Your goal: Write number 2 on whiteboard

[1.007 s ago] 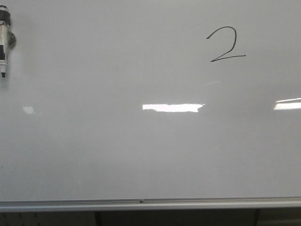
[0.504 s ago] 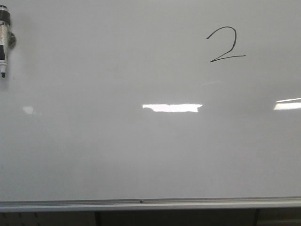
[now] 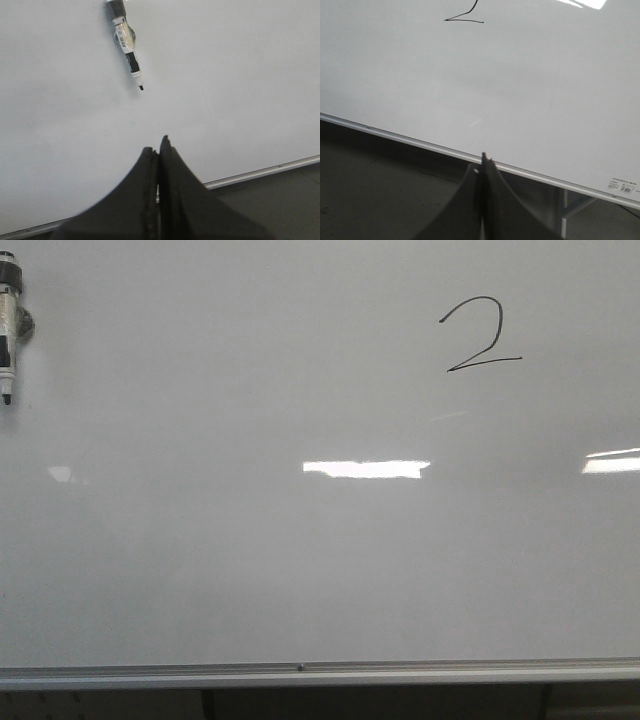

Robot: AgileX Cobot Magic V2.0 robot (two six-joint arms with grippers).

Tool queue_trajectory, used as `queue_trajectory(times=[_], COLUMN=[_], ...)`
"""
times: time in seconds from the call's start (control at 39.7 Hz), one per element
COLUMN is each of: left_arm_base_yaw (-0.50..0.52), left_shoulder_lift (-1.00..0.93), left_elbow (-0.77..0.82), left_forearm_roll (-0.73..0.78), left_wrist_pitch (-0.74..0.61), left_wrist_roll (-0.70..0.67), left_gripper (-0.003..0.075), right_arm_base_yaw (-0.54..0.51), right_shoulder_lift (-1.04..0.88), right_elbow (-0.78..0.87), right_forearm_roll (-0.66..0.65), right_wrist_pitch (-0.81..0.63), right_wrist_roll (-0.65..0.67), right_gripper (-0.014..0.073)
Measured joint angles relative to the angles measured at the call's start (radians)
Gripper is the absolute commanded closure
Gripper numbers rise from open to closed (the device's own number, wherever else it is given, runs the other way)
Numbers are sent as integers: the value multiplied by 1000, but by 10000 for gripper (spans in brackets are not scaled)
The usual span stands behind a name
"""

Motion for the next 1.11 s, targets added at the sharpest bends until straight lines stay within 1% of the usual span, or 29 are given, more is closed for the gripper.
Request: queue_trajectory(times=[0.15,0.25,0.35,0.58,0.78,0.88,0.98,1.11], left_arm_base_yaw=[-8,-8,-8,-8,1,31,78,86], left_shoulder_lift=[-40,-112,-211,-451,-570,-577,-579,-579], left_elbow=[29,100,226,556,751,801,804,804], left_forearm_roll=[9,58,74,78,80,74,72,72], left_wrist_pitch=[-13,-70,-179,-514,-699,-749,-783,-811], left_wrist_roll=[6,18,18,18,18,18,18,18], left_gripper=[740,740,740,740,740,740,740,740], right_arm_base_yaw=[0,0,0,0,0,0,0,0], right_shoulder_lift=[0,0,0,0,0,0,0,0], right_elbow=[0,0,0,0,0,0,0,0], right_forearm_roll=[0,0,0,0,0,0,0,0], right_wrist_pitch=[0,-1,-1,-1,-1,-1,-1,-1], right_wrist_roll=[0,0,0,0,0,0,0,0], right_gripper=[662,662,662,662,662,662,662,662])
